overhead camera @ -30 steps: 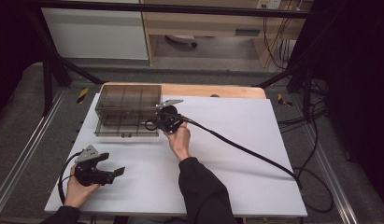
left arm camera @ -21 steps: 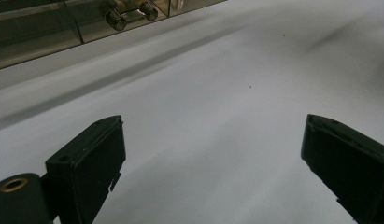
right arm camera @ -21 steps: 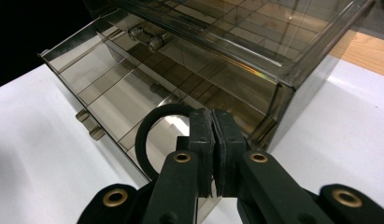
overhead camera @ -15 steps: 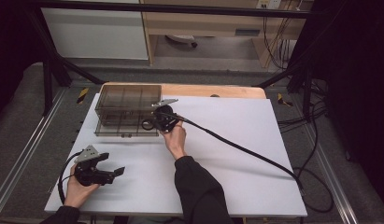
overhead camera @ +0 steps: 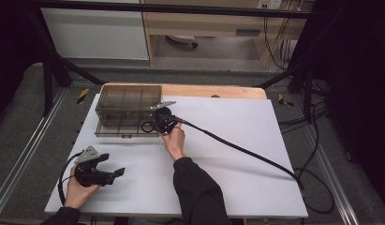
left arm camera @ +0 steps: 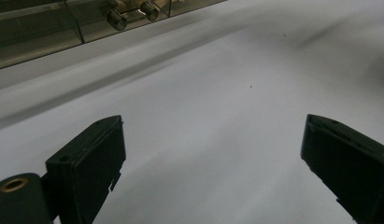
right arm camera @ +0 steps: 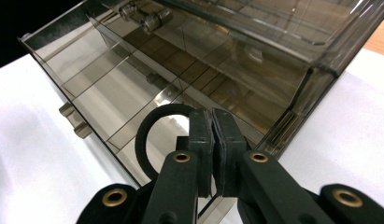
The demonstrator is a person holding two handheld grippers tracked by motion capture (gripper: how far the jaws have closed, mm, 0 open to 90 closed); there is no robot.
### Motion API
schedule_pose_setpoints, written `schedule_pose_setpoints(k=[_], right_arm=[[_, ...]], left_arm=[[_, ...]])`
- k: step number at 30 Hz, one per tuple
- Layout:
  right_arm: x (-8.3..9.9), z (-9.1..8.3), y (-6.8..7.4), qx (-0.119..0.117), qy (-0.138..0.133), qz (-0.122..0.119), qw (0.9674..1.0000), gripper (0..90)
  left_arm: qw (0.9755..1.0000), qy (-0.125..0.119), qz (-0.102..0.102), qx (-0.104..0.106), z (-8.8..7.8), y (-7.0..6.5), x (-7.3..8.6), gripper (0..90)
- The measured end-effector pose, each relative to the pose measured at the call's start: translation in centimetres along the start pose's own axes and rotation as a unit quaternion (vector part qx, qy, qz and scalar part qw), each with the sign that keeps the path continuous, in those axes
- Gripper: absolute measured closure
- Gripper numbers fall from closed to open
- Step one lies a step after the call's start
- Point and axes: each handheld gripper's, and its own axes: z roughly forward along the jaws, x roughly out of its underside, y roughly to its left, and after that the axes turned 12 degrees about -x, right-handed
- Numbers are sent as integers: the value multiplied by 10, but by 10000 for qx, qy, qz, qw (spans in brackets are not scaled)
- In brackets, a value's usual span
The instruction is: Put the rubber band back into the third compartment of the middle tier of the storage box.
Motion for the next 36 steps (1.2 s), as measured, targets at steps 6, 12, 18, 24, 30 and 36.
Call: schedule_pose_setpoints(k=[6,12,18,24,30,36], right_arm=[[2,3,0,-8,39,-11,10000,874],[3,4,-1,-63,18,-2,10000,830],[0,-2,2,-85,-42,-82,9999,779],[-5,-15,9,-72,-35,-229,9997,678],[-8,-32,16,-67,-22,-296,9995,506],[-8,-49,19,-12,17,-339,9994,350]], left_arm=[[10000,5,-4,3,0,0,0,64],[10000,2,-6,6,0,0,0,64],[10000,1,-2,-4,0,0,0,64],[10000,-3,-3,-8,0,0,0,64],[10000,-2,-10,-14,0,0,0,64],[10000,1,-2,-16,0,0,0,64]])
